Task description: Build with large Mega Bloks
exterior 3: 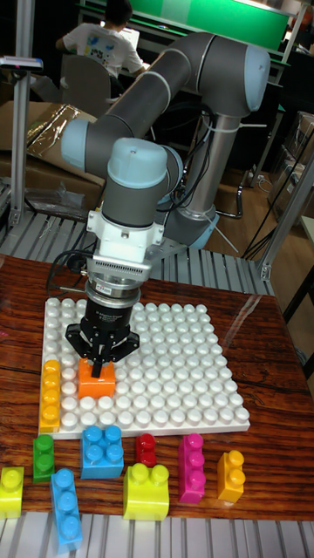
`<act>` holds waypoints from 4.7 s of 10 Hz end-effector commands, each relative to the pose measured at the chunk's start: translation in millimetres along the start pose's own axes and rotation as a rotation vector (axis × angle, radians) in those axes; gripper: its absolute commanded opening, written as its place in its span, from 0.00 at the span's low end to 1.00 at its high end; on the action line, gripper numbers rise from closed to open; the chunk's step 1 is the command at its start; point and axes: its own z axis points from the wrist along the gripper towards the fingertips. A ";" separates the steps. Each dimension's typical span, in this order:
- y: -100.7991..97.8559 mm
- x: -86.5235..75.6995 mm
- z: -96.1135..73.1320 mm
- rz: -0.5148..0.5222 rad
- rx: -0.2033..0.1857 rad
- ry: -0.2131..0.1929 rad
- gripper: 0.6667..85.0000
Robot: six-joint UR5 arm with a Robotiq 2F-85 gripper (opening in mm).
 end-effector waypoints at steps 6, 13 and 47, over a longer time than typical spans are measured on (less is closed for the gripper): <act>-5.3 0.3 -23.9 -0.051 -0.010 0.069 0.18; -23.5 -24.2 -30.5 -0.101 -0.002 0.065 0.20; -84.2 -149.8 5.5 -0.167 -0.016 0.069 0.36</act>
